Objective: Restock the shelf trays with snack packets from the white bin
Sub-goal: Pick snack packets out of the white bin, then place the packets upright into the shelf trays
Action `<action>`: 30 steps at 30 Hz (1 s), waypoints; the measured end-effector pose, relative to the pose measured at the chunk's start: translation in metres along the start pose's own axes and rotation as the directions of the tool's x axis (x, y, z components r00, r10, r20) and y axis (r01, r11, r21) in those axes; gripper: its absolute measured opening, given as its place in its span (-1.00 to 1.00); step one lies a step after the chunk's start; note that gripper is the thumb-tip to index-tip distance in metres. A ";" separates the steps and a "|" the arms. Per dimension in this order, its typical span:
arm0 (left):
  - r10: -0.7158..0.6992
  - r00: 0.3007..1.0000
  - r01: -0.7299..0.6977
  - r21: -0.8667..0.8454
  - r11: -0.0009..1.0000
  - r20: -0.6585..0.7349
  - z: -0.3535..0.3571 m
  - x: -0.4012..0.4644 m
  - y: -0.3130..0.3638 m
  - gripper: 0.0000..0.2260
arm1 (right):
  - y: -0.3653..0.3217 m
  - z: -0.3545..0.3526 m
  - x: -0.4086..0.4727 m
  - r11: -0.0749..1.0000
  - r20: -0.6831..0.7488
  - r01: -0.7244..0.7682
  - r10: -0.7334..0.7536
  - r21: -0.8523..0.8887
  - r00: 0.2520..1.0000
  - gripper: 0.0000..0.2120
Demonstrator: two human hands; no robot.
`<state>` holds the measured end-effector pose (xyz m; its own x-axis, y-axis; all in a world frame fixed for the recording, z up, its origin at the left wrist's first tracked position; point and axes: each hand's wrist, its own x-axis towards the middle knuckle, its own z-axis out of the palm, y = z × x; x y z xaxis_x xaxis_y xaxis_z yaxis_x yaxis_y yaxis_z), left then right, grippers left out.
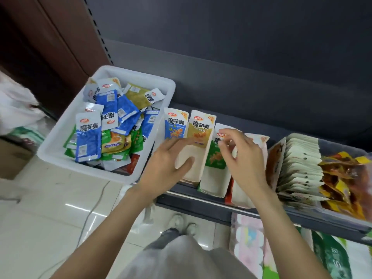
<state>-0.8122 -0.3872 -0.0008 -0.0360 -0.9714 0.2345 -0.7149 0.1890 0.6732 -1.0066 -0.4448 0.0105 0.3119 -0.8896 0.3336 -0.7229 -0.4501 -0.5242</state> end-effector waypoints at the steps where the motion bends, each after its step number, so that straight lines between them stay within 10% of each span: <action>1: 0.037 0.998 -0.034 0.054 0.998 -0.053 -0.012 -0.007 -0.005 -0.67 | -0.008 0.003 0.001 1.000 0.041 0.011 -0.012 0.028 0.999 -0.78; 13: -0.430 0.883 0.465 0.237 0.853 -0.188 -0.134 0.009 -0.177 -0.59 | -0.144 0.142 0.103 0.976 0.409 0.151 -0.205 0.159 0.889 -0.74; 22: -0.351 0.926 0.291 0.331 0.898 0.136 -0.146 0.027 -0.230 -0.49 | -0.183 0.252 0.145 0.895 0.315 0.020 0.137 -0.446 0.939 -0.44; 30: -0.265 0.949 0.219 0.252 0.943 0.169 -0.151 0.027 -0.242 -0.45 | -0.188 0.260 0.161 0.897 0.366 -0.123 0.294 -0.425 0.883 -0.52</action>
<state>-0.5347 -0.4380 -0.0513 0.0375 -0.9965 -0.0747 -0.8580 -0.0705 0.5088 -0.6604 -0.5237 -0.0410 0.2880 -0.9464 -0.1464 -0.9487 -0.2611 -0.1785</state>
